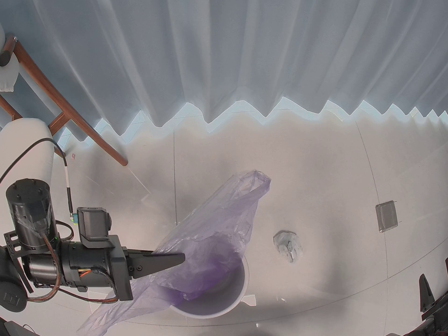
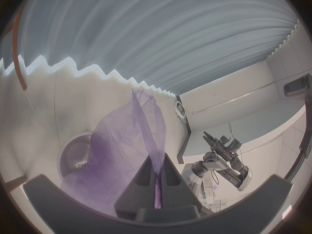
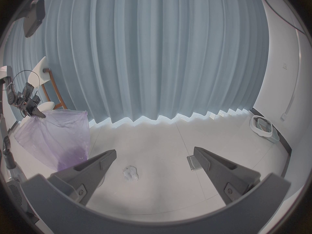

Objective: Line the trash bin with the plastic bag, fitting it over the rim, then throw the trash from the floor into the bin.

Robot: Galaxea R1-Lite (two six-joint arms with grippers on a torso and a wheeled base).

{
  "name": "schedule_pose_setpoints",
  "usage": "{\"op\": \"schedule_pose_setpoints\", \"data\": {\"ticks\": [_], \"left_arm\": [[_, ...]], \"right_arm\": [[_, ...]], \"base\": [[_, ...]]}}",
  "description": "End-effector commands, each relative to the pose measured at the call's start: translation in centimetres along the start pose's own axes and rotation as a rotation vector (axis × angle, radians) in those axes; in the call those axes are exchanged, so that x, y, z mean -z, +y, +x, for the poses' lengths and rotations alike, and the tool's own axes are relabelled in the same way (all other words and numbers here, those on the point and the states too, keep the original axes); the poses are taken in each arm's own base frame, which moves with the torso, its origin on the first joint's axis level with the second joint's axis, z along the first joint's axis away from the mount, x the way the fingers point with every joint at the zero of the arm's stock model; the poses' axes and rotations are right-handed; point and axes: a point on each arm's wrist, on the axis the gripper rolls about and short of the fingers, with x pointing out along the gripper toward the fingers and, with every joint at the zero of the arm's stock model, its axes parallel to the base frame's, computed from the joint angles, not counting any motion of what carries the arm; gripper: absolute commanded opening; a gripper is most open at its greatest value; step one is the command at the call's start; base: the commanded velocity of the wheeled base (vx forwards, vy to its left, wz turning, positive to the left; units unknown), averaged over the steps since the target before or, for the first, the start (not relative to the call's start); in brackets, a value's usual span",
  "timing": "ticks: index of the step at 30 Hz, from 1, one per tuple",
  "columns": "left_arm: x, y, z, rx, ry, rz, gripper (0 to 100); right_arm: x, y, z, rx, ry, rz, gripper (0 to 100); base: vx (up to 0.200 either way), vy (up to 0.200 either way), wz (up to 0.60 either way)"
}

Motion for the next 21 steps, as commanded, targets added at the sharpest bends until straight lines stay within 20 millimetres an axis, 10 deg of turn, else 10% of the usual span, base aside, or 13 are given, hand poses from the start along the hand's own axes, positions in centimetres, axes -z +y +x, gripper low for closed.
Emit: {"op": "schedule_pose_setpoints", "data": {"ticks": [1,21], "left_arm": [[0.5,0.9,1.2,-0.011,0.038,-0.024,0],[4.0,4.5,4.4,-0.026,0.069,-0.041,0]], "right_arm": [[0.5,0.0,0.0,0.000,0.001,0.000,100],[0.5,0.0,0.0,0.000,0.001,0.000,100]], "base": [[0.000,0.000,0.00],[0.000,0.000,0.00]]}}
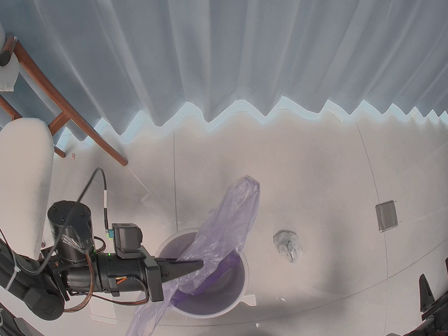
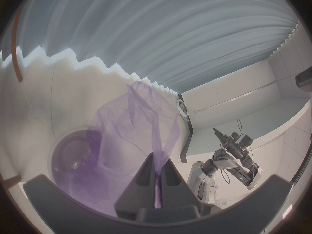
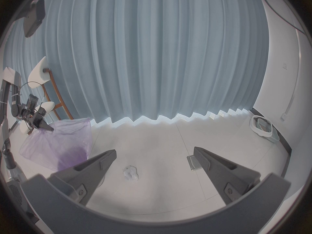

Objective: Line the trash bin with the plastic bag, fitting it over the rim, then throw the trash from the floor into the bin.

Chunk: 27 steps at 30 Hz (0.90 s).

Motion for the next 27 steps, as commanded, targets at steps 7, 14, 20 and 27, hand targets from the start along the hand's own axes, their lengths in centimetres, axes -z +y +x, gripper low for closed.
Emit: {"op": "schedule_pose_setpoints", "data": {"ticks": [7,14,20,27], "left_arm": [[2.4,1.6,0.8,-0.044,0.106,-0.057,0],[4.4,1.6,0.0,-0.052,0.164,-0.039,0],[4.9,2.3,0.8,-0.069,0.196,-0.019,0],[2.7,3.4,3.8,-0.090,0.021,0.001,0]], "right_arm": [[0.5,0.0,0.0,-0.001,0.001,0.000,100],[0.5,0.0,0.0,-0.001,0.001,0.000,100],[0.5,0.0,0.0,-0.001,0.001,0.000,100],[0.5,0.0,0.0,-0.001,0.001,0.000,100]], "base": [[0.000,0.000,0.00],[0.000,0.000,0.00],[0.000,0.000,0.00],[0.000,0.000,0.00]]}}
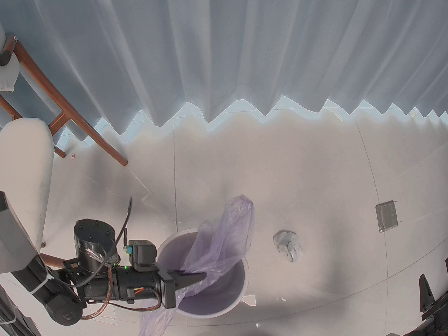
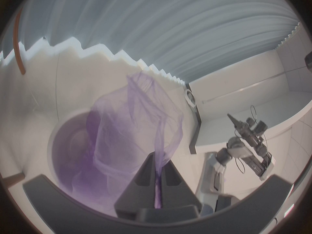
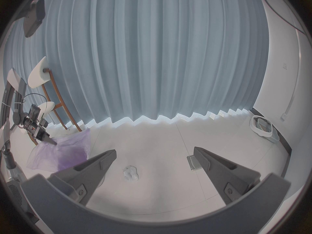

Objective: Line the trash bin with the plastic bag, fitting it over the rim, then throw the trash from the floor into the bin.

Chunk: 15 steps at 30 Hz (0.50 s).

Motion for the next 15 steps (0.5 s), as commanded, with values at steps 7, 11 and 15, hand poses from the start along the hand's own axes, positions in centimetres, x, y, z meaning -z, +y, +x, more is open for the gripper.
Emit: {"op": "schedule_pose_setpoints", "data": {"ticks": [7,11,15], "left_arm": [[-1.4,2.0,4.8,-0.043,-0.243,-0.094,0],[-0.7,2.2,5.5,-0.067,-0.227,-0.103,0],[1.0,1.9,5.0,-0.082,-0.156,-0.108,0]], "right_arm": [[0.5,0.0,0.0,0.000,-0.001,0.000,100],[0.5,0.0,0.0,0.000,0.001,0.000,100],[0.5,0.0,0.0,0.000,0.001,0.000,100]], "base": [[0.000,0.000,0.00],[0.000,0.000,0.00],[0.000,0.000,0.00]]}}
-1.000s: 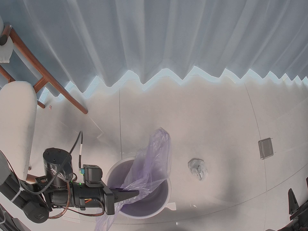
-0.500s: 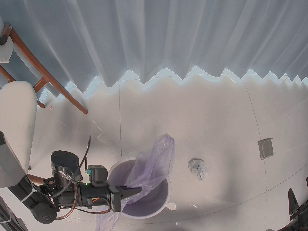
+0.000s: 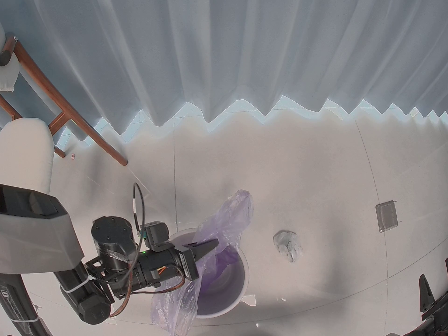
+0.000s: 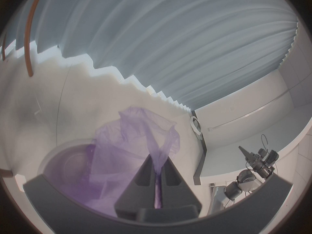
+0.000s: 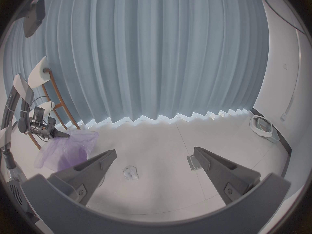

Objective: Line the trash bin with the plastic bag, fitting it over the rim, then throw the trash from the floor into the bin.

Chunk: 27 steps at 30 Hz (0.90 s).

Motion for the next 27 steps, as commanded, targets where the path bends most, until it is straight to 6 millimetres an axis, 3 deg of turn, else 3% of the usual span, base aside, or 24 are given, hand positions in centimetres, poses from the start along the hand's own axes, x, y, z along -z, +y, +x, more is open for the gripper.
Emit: {"op": "schedule_pose_setpoints", "data": {"ticks": [1,6,12,27], "left_arm": [[3.2,0.8,-0.4,-0.047,0.138,-0.010,0],[4.0,1.2,-1.6,-0.068,0.187,0.064,0],[3.1,-0.8,-5.3,0.006,0.194,0.068,0],[3.2,-0.9,-6.0,0.006,0.193,0.247,0]], "right_arm": [[0.5,0.0,0.0,0.000,0.001,0.000,100],[0.5,0.0,0.0,0.000,0.001,0.000,100],[0.5,0.0,0.0,0.001,0.001,0.000,100],[0.5,0.0,0.0,0.001,0.001,0.000,100]], "base": [[0.000,0.000,0.00],[0.000,0.000,0.00],[0.000,0.000,0.00],[0.000,0.000,0.00]]}}
